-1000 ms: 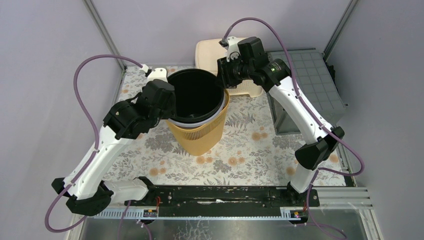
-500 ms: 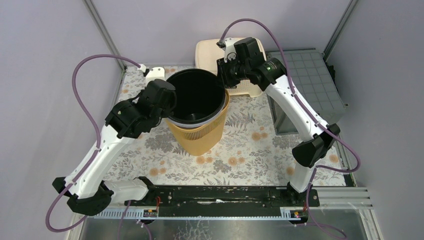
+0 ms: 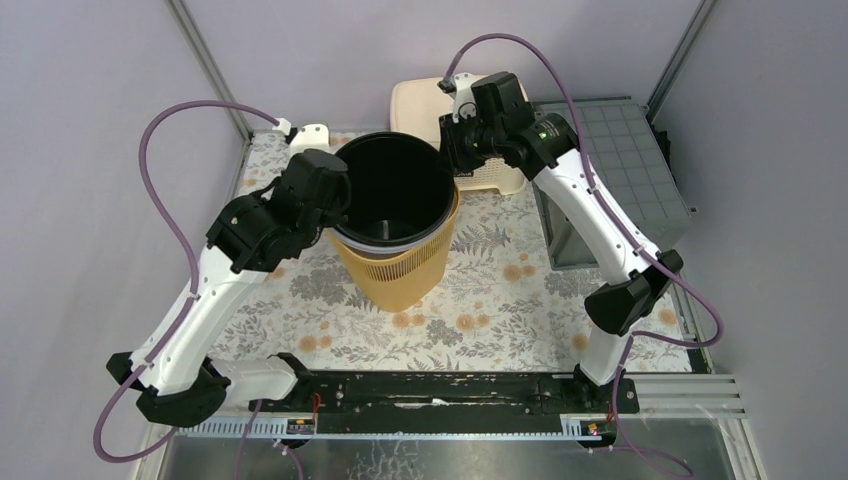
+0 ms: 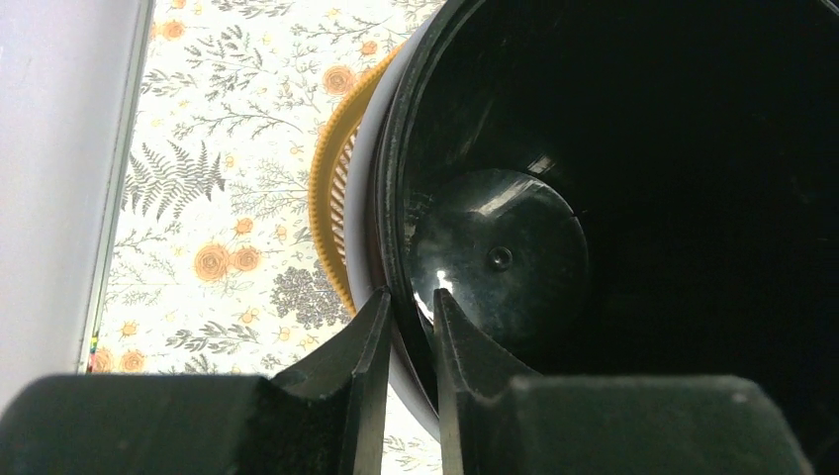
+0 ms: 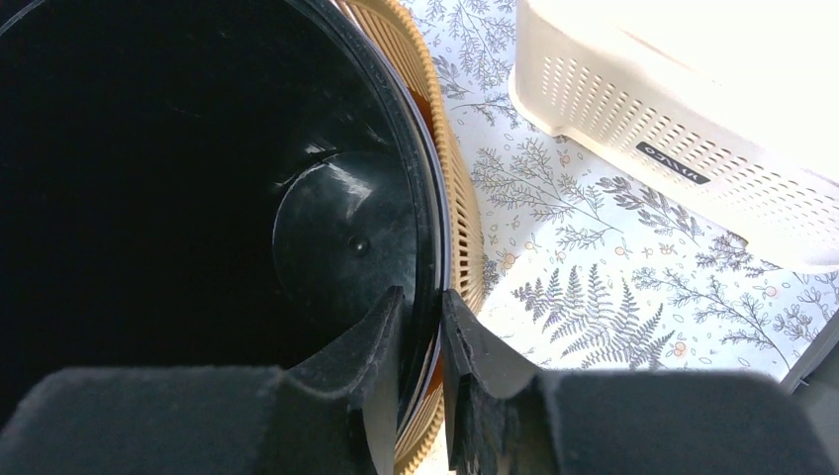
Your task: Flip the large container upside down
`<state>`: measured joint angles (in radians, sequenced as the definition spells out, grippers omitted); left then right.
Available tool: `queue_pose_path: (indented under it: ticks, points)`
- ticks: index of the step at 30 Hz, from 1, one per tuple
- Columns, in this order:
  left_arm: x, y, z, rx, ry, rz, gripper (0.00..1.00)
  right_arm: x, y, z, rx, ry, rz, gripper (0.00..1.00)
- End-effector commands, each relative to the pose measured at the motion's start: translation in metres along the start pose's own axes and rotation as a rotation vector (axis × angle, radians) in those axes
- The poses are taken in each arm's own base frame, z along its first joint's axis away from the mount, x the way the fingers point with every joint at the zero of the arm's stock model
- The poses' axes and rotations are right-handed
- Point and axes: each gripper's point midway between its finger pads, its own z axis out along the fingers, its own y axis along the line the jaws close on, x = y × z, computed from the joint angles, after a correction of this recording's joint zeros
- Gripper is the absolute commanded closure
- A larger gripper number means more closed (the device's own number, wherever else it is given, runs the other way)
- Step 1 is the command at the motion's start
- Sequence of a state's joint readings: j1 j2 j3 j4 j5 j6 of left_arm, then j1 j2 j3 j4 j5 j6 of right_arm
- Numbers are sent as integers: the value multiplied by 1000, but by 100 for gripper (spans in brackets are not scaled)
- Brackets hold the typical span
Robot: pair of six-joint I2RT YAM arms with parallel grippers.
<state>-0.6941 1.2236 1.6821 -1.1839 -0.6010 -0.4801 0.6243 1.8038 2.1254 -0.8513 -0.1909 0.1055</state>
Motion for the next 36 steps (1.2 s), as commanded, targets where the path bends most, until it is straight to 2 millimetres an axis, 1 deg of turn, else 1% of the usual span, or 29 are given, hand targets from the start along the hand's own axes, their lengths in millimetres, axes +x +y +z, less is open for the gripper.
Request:
queue_pose_path:
  ticks: [1,5,8,9,11,13,18,20,25,31,33,36]
  points:
    - [-48,-38,-20,211,-139,-73,81,-58,44,-51,-139,-227,-32,78]
    - [-59,-42,-26,240,-168,-82,82,-68,51,-65,-162,-272,-29,79]
    - [-65,-43,-30,250,-183,-82,82,-74,56,-75,-181,-300,-28,77]
    - [-66,-43,-30,251,-185,-81,82,-75,57,-75,-186,-303,-27,74]
    - [-67,-43,-31,252,-186,-83,82,-75,57,-75,-186,-303,-26,71]
    - [-65,-44,-31,254,-183,-80,82,-73,56,-73,-185,-296,-23,62]
    - [-62,-45,-30,261,-177,-86,82,-67,55,-66,-188,-281,-10,56]
    - [-62,-45,-31,269,-179,-90,82,-65,55,-64,-187,-276,-8,57]
    - [-64,-48,-32,285,-182,-96,82,-65,56,-66,-198,-280,-8,68]
    - [-71,-52,-40,325,-202,-104,82,-66,58,-67,-208,-285,-7,72]
    - [-75,-56,-45,363,-220,-99,82,-72,63,-81,-219,-318,-12,73]
    - [-84,-60,-57,420,-263,-93,82,-78,68,-90,-241,-350,-11,76]
